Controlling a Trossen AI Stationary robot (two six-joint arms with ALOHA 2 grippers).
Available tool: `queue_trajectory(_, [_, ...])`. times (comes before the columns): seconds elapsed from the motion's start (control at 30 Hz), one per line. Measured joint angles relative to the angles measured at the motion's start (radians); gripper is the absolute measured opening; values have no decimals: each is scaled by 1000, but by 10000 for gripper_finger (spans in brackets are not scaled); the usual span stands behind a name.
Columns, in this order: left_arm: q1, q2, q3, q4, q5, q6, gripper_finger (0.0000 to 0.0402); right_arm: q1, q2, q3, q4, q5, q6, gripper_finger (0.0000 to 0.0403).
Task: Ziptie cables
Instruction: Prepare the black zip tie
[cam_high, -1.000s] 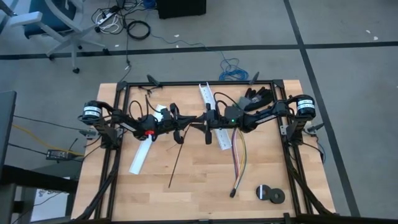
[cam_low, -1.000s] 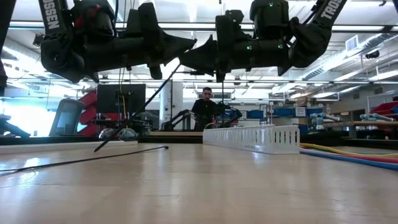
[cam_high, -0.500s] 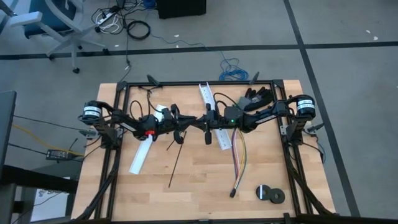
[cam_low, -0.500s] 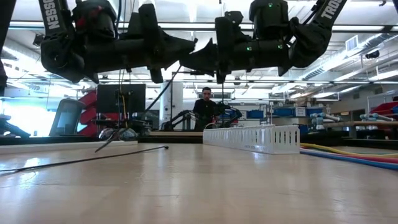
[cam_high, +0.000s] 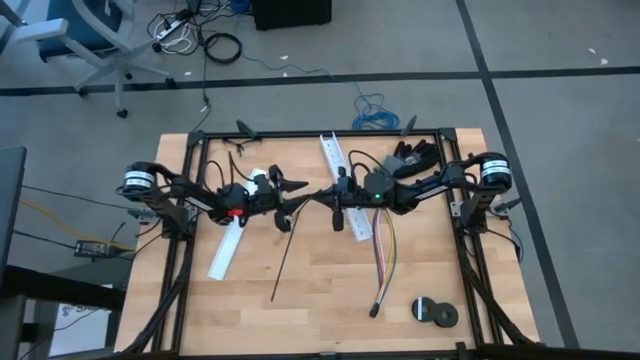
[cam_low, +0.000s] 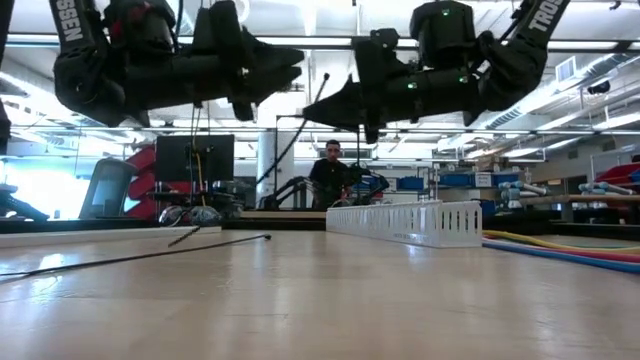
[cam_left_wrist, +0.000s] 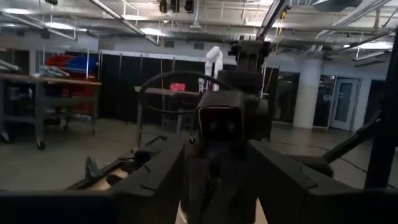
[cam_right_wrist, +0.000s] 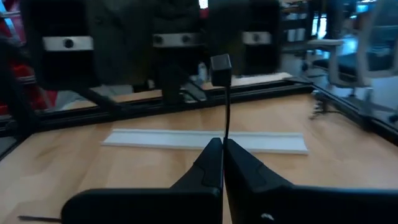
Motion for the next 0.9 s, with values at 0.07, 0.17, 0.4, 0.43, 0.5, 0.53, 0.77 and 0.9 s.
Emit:
queue_trajectory(0.07, [-9, -7, -3, -37, -37, 36, 186, 0, -22, -8, 11, 25, 7, 0])
queue_trajectory(0.17, [-39, -7, 11, -189, -173, 100, 186, 0, -47, -10, 24, 63, 6, 0])
queue_trajectory(0.4, [-115, -7, 119, -423, -450, 266, 186, -2, -52, -8, 19, 210, 20, 0])
queue_trajectory(0.43, [-124, -7, 137, -457, -501, 296, 186, -2, -52, -8, 21, 229, 28, 0])
queue_trajectory(0.5, [-138, -7, 180, -551, -603, 344, 186, -2, -52, -8, 37, 263, 35, 0])
queue_trajectory(0.53, [-142, -6, 205, -610, -655, 356, 186, -2, -52, -8, 46, 271, 43, 0])
queue_trajectory(0.77, [-144, 59, 340, -793, -819, 380, 165, -2, -52, -5, 67, 275, 111, 0])
queue_trajectory(0.9, [-143, 107, 382, -789, -828, 402, 139, -2, -52, -4, 62, 276, 112, 0])
